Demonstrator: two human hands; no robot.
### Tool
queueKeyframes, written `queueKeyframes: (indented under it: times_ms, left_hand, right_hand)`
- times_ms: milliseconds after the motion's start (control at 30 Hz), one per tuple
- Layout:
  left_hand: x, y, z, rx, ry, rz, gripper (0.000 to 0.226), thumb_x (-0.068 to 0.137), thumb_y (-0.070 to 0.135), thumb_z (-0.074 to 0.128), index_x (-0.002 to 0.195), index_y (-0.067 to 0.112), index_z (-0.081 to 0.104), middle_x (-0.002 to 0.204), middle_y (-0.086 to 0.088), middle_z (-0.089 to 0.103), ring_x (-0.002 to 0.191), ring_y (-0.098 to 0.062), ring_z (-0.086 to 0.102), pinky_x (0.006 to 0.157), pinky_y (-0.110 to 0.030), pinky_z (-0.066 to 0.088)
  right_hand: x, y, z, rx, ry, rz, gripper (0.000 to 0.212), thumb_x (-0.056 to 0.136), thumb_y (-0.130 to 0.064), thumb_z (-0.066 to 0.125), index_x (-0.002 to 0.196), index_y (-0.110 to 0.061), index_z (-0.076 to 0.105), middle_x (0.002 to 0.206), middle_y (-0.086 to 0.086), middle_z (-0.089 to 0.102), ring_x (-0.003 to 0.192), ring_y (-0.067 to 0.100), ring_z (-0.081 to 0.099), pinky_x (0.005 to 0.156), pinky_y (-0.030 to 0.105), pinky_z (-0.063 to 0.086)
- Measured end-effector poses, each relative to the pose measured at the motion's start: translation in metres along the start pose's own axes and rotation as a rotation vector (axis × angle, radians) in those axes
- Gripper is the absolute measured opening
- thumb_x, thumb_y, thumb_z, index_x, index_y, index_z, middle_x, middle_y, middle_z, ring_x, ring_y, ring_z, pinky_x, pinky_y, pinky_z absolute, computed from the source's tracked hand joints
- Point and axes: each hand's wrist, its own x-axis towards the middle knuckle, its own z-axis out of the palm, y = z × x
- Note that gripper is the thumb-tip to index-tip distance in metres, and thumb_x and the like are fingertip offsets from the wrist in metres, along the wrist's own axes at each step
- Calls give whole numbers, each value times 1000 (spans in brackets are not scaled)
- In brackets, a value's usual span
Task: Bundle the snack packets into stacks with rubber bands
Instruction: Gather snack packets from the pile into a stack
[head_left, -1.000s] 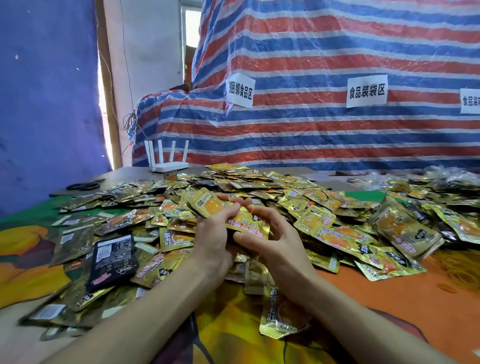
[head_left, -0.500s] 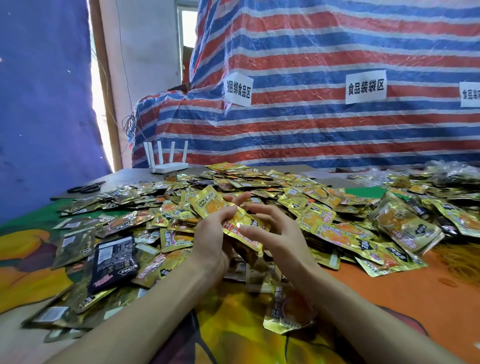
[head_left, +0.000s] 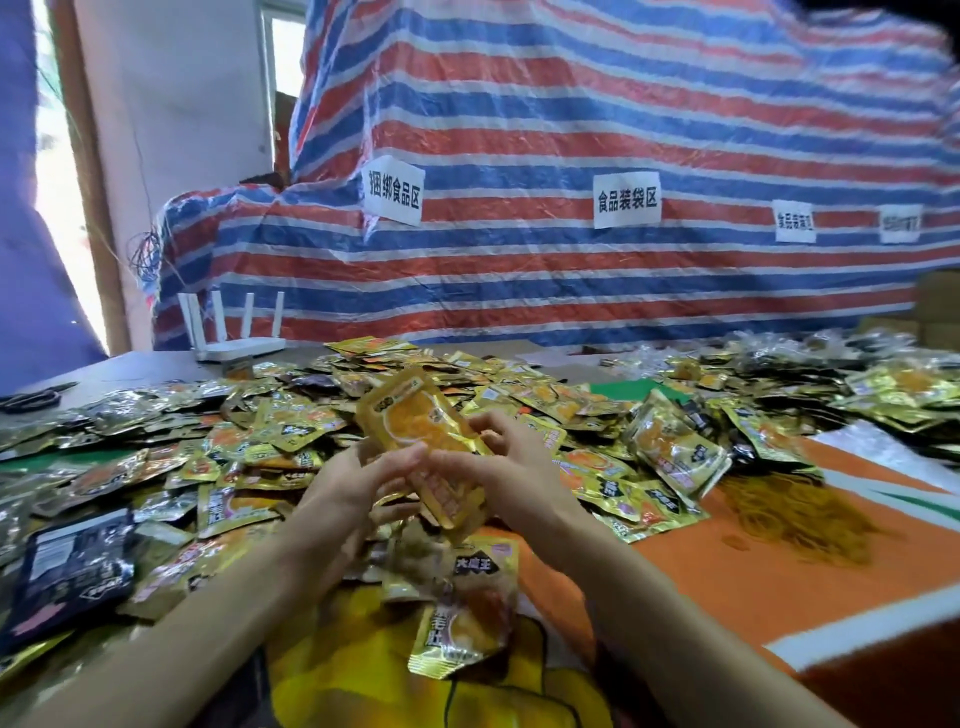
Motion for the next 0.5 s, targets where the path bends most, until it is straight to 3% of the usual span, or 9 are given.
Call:
queueKeyframes:
  times_ms: [100,200,233,333,500]
  left_hand:
    - [-1,1,1,87,-29,19,55,69,36,86,116,16,66,108,-4,76,95,-22,74,79,-36,51]
    - [-4,3,0,133,-32,43,50,71,41,74,113,15,68,105,-3,76,95,-24,73,80,-37,51]
    - [-5,3,1,149,-33,54,48,71,42,71,111,15,70,104,-4,76,94,-23,73,81,-38,52]
    - [-9,4,2,205,-41,82,43,72,41,67,106,15,72,100,-4,76,91,-23,72,80,-35,52]
    - [-12,8,3,301,-52,109,35,78,36,66,104,14,72,95,0,75,87,-21,72,78,-32,56]
  right_hand:
    - [1,-3,-35,-165,175,25,27,84,-27,79,101,-25,59,99,1,66,85,21,71,72,46,63]
    - [2,-6,-82,-489,301,36,31,88,-26,72,112,-20,53,94,1,65,72,17,67,53,31,59]
    - [3,-6,-98,-580,348,59,34,88,-25,69,116,-18,50,93,3,65,70,20,67,50,32,57]
    - [7,1,-132,-888,503,137,46,89,-28,62,129,-12,45,104,11,61,85,31,64,72,46,58]
    - [9,30,-150,-1231,493,289,50,91,-23,59,135,-7,42,122,17,52,113,36,52,93,46,47]
